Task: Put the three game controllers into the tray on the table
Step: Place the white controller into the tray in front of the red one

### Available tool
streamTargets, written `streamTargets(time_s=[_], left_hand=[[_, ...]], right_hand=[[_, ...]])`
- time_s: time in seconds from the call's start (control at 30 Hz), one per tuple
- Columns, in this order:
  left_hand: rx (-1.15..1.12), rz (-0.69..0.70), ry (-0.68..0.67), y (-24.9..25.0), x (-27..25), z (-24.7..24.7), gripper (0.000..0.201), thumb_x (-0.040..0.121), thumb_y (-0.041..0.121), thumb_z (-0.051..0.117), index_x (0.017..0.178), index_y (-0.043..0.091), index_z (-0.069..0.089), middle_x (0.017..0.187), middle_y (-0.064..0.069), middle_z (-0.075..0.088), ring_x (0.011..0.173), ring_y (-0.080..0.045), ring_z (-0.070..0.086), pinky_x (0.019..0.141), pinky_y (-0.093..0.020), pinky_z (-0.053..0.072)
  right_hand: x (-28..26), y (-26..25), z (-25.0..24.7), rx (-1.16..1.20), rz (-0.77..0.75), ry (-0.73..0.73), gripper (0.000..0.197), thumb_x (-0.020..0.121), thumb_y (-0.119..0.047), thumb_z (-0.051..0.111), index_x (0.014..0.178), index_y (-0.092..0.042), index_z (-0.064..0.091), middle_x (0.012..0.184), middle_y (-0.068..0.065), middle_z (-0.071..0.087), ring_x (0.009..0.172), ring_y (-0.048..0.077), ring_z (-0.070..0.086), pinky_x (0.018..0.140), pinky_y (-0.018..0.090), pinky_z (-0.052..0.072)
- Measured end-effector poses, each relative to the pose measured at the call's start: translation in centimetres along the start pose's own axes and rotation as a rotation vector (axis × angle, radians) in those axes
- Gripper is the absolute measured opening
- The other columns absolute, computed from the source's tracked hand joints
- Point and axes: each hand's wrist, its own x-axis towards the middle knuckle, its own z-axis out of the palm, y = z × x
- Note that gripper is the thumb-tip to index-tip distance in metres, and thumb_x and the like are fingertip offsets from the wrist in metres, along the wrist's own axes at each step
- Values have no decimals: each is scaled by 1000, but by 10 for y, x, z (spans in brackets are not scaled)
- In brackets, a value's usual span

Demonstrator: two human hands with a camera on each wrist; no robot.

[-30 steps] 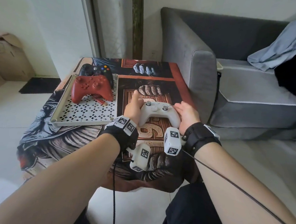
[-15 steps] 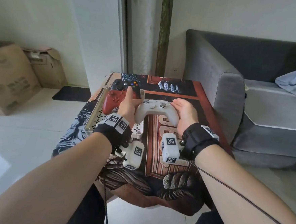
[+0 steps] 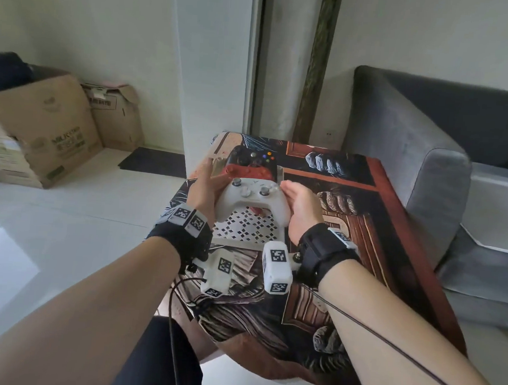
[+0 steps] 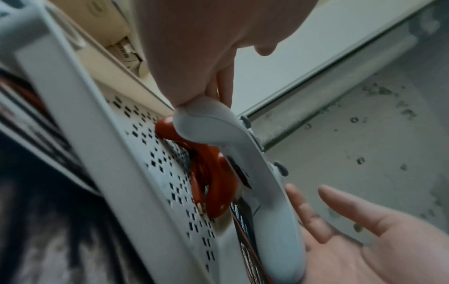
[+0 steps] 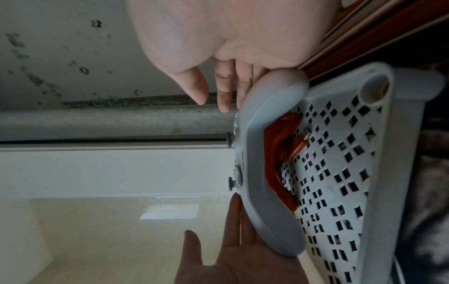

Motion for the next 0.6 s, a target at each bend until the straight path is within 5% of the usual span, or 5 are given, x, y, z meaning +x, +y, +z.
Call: streamTargets(time_s=[0.13,0.23,0.4,0.53,0.6], left_hand=[[-29,51,31,-6,5,-12,63,102,57,32,91,9,71,91,-7,77,85,-20,71,71,-30,52],[-43,53,67,-11,12,-20,69,104,57,25,88,9,72,75,0,77,83,-18,71,72,-30,52],[-48,50,105,-12,17,-22,71,104,56,24,84,9,73,79,-2,78,80,-16,72,70,-27,52],[-16,39,97,-16,22,-24,75,103,59,23,89,8,75,92,-10,78,92,-24,73,85,-35,54],[-24,34,103,-16,23,-23,75,103,59,22,88,7,74,92,-11,78,91,-25,73,80,-34,54]], right_hand=[[2,10,11,-24,-6,-24,8,85,-15,63,85,-16,72,94,6,75,86,17,71,81,33,58],[6,21,16,-47,15,-27,22,74,-22,67,93,-14,75,105,11,76,99,27,72,93,47,55],[11,29,19,-19,12,4,19,71,-20,69,87,-15,77,107,13,76,101,30,71,93,49,55],[12,31,21,-9,16,3,26,69,-22,69,93,-15,77,106,12,76,101,30,71,92,47,56],[13,32,18,-7,17,3,25,72,-23,68,94,-14,76,105,12,76,100,29,71,87,45,58]])
